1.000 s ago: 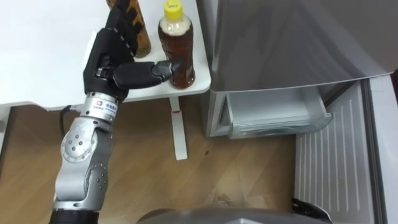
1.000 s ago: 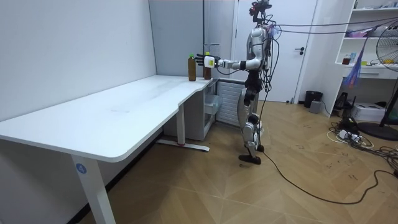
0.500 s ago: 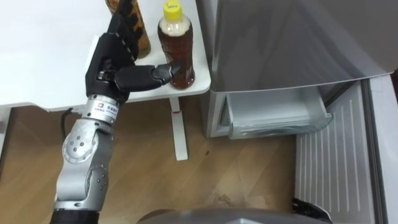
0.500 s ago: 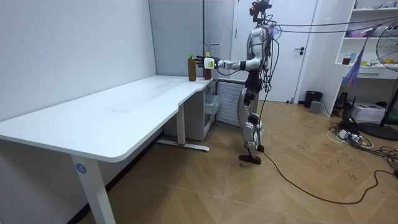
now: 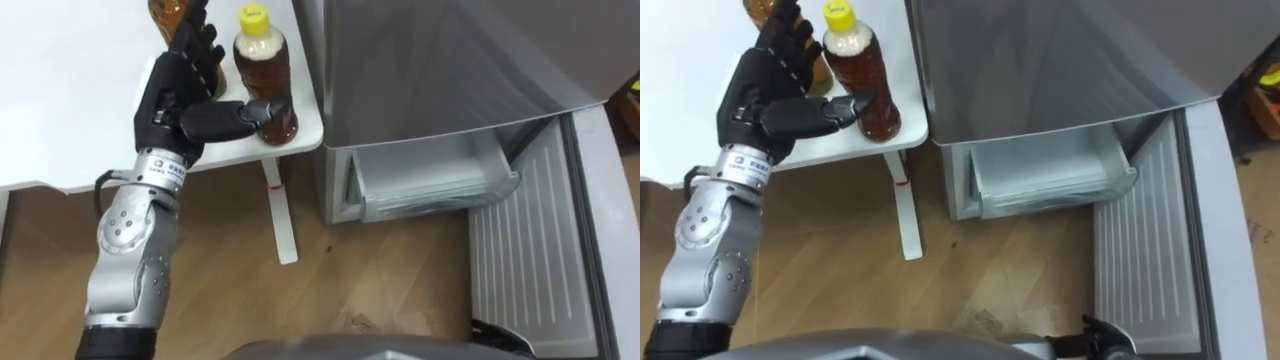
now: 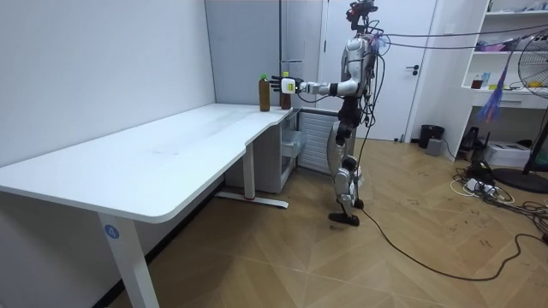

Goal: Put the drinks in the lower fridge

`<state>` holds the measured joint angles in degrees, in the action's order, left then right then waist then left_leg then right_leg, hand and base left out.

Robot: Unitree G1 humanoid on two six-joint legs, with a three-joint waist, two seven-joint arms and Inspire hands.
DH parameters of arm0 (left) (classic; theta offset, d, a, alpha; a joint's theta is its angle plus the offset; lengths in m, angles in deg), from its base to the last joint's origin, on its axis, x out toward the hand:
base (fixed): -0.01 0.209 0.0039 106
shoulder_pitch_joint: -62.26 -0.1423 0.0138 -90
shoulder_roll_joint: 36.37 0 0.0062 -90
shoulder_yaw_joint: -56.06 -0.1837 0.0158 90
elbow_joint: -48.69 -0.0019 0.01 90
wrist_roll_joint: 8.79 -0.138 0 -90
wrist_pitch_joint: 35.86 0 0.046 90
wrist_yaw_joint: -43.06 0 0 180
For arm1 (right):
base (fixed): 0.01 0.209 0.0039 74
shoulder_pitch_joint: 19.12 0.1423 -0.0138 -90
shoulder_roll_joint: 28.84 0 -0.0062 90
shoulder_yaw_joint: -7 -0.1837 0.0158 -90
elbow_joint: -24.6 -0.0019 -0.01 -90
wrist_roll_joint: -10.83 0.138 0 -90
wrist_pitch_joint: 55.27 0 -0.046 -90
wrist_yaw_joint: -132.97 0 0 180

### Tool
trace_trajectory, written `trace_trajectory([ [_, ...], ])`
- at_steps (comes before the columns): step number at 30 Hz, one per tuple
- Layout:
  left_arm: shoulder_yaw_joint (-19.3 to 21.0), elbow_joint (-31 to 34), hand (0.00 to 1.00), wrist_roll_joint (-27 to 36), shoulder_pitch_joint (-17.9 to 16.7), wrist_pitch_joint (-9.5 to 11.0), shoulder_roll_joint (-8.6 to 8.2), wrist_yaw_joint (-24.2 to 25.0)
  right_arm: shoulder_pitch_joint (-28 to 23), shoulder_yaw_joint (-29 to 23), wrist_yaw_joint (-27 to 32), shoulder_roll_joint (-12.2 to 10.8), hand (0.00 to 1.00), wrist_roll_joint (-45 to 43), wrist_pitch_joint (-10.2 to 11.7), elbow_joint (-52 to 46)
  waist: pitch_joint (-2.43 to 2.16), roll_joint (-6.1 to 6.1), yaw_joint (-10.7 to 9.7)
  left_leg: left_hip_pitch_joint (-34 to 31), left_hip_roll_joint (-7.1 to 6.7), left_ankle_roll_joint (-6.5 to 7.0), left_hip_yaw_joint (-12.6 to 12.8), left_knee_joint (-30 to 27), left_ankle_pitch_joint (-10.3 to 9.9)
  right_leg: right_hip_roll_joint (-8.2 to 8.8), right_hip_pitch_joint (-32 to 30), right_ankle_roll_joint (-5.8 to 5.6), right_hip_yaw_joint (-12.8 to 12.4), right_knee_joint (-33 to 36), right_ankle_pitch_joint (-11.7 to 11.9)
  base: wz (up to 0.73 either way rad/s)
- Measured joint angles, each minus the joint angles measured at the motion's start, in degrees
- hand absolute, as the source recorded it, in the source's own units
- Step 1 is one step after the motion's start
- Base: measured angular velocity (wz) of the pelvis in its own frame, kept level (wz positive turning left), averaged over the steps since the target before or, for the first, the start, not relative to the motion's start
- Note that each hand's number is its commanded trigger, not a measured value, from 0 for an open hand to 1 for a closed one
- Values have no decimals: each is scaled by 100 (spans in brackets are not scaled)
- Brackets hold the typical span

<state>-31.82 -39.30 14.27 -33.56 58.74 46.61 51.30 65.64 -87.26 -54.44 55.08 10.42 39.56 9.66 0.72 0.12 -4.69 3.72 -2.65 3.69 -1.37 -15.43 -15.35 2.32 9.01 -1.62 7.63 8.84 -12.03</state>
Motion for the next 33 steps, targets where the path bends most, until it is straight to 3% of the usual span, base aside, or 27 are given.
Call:
trace_trajectory([
  [7,25,-52,0,0,129,-1,0,-7,-51,-148,38,1,0,-2,-103,-30,-12,63,-11,7,17,-32,64,57,19,-30,-71,24,-55,30,15,-5],
  [33,25,-436,0,-6,131,-44,23,-41,-99,-147,150,-9,0,-5,-121,-31,-12,61,-13,110,25,-44,130,170,36,-39,-54,27,-120,-9,17,-1],
])
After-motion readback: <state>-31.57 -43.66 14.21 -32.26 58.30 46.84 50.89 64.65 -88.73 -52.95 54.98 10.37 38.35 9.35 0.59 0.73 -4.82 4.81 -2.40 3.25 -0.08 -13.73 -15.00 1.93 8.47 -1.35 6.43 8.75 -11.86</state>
